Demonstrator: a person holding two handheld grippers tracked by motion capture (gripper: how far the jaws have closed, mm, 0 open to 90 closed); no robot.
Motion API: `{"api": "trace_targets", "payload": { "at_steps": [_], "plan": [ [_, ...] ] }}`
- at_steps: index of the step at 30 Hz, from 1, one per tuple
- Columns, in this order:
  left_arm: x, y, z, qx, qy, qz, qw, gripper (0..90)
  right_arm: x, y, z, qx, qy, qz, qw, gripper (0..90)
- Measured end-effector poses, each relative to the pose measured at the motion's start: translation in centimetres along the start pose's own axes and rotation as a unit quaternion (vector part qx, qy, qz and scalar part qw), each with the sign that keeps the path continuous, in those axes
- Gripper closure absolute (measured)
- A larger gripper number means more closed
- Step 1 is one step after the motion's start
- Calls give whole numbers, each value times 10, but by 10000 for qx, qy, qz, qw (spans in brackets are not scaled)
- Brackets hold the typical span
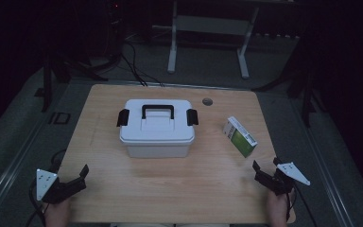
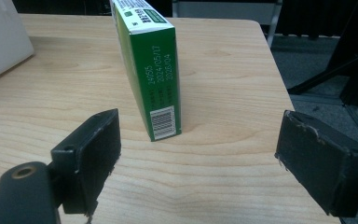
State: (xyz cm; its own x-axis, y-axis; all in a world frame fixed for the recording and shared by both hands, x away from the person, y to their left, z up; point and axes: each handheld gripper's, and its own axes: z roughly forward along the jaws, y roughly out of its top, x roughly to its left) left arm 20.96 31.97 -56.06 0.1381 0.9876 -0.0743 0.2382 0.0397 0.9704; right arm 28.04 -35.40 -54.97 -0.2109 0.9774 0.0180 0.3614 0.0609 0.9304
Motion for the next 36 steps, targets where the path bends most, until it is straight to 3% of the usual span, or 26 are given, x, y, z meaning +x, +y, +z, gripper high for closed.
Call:
{"api": "trace_targets", "payload": {
  "at_steps": [5, 6, 8, 9, 13, 15, 18, 22, 29, 31, 36],
  "plan": [
    [4, 2, -1, 17, -114, -282, 9995, 4, 0, 2, -2, -95, -49, -42, 9999, 134],
    [4, 3, -2, -15, -105, -265, 9996, 4, 0, 5, -5, -128, -3, 85, 9999, 133],
    [3, 4, -2, -11, -91, -206, 9997, 4, 1, 7, -6, -144, 0, 91, 9999, 133],
    [3, 6, -3, -5, -197, -216, 9996, 4, 3, 9, -7, -154, -8, 72, 9999, 133],
    [-1, 11, -2, 48, -354, -224, 9991, 4, 16, 20, -11, -162, 243, 95, 9995, 124],
    [-3, 13, -1, 74, -472, -192, 9987, 4, 24, 25, -12, -238, 319, -74, 9992, 119],
    [-6, 16, 1, 79, -564, -220, 9981, 4, 34, 32, -15, -398, 641, -258, 9968, 118],
    [-7, 20, 5, 147, -696, -185, 9973, 4, 45, 39, -13, -515, 783, -363, 9949, 155],
    [-12, 24, 10, 230, -827, -105, 9963, 5, 57, 45, -4, -440, 1110, -475, 9917, 221],
    [-13, 25, 12, 277, -949, -133, 9950, 88, 61, 46, -2, -418, 1259, -539, 9897, 282],
    [-20, 29, 23, 354, -1044, -55, 9939, 146, 73, 52, 8, -362, 1438, -747, 9861, 384]
  ]
}}
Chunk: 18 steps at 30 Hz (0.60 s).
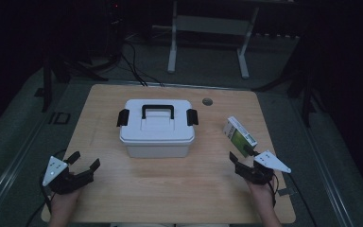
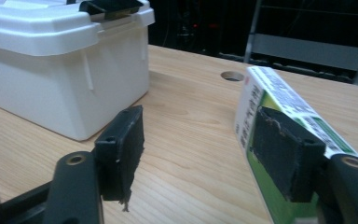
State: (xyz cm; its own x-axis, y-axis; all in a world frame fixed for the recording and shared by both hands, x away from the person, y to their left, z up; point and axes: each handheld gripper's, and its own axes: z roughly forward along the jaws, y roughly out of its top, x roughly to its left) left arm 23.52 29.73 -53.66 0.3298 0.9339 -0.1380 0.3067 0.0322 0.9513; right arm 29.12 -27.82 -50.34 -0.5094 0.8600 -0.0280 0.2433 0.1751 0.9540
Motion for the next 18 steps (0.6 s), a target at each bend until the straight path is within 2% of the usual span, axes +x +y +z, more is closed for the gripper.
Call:
{"api": "trace_targets", "payload": {
  "at_steps": [1, 3, 5, 6, 7, 12, 15, 17, 18],
  "plan": [
    [-1, 1, 2, -13, -30, 20, 10000, 160, 2, 1, 3, -3, 64, -31, 10000, 416],
    [-1, 3, 7, -5, -199, 53, 9998, 317, 5, 4, 10, -6, 145, -64, 9999, 461],
    [-2, 5, 14, 23, -317, 73, 9995, 360, 8, 7, 17, 35, 237, -141, 9996, 514],
    [-3, 6, 16, 25, -374, 66, 9993, 425, 11, 8, 21, 34, 248, -176, 9995, 532],
    [-4, 7, 20, 44, -397, 60, 9992, 445, 12, 9, 24, 52, 305, -208, 9993, 576],
    [-9, 14, 37, 90, -543, 75, 9985, 581, 19, 12, 43, 131, 459, -244, 9986, 661],
    [-12, 19, 49, 188, -552, 179, 9981, 633, 21, 12, 54, 166, 496, -171, 9985, 703],
    [-14, 21, 56, 250, -634, 244, 9974, 692, 22, 12, 61, 216, 511, -169, 9983, 719],
    [-15, 22, 60, 284, -628, 293, 9972, 692, 23, 11, 64, 227, 513, -162, 9983, 731]
  ]
}}
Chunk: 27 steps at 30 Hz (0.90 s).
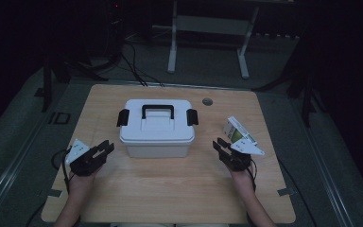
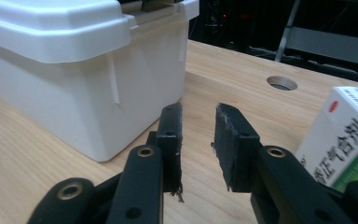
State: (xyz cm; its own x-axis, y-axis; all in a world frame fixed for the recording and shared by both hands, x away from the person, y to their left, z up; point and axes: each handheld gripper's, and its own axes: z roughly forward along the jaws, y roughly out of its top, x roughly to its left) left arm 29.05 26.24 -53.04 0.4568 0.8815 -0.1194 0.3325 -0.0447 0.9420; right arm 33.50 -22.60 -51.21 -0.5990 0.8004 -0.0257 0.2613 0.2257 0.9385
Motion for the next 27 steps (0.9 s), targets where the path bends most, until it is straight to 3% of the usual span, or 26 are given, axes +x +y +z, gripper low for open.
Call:
{"api": "trace_targets", "payload": {
  "at_steps": [4, 8, 14, 17, 22, 24, 27],
  "plan": [
    [1, 2, 13, 101, 97, 98, 9999, 747, 0, 0, 13, 78, 111, 70, 9999, 769],
    [5, 2, 27, 190, 130, 2, 9997, 788, 3, -1, 24, 154, 196, 79, 9997, 817],
    [5, 2, 46, 413, -113, -4, 9991, 876, 11, 1, 43, 256, 358, 90, 9990, 900],
    [5, 4, 53, 409, -123, -65, 9991, 892, 15, 3, 53, 305, 405, 37, 9987, 900],
    [4, 6, 60, 362, -76, -23, 9993, 894, 20, 8, 66, 290, 466, 153, 9984, 900],
    [4, 7, 62, 299, -155, -132, 9993, 895, 22, 10, 70, 294, 490, 162, 9982, 899],
    [2, 8, 64, 222, -124, -60, 9997, 895, 26, 11, 77, 306, 532, 181, 9979, 898]
  ]
}}
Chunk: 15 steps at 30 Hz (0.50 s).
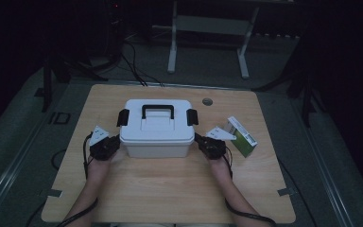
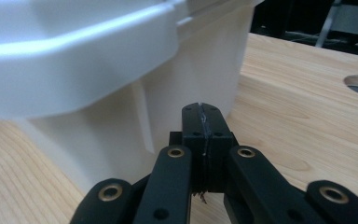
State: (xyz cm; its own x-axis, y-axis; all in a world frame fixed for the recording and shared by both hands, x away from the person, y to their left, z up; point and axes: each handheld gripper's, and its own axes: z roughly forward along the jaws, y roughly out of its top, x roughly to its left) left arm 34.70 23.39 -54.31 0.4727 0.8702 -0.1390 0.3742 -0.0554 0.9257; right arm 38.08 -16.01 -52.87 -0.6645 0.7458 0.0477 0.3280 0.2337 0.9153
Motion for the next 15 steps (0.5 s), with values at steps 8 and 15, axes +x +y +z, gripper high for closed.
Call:
{"api": "trace_targets", "payload": {
  "at_steps": [8, 15],
  "plan": [
    [1, 1, 2, 18, -38, -54, 10000, 896, 3, 4, 5, -18, 68, 93, 9999, 899],
    [-3, 0, 1, 28, -93, -93, 9999, 896, 6, 2, 0, 14, -17, 40, 10000, 900]
  ]
}}
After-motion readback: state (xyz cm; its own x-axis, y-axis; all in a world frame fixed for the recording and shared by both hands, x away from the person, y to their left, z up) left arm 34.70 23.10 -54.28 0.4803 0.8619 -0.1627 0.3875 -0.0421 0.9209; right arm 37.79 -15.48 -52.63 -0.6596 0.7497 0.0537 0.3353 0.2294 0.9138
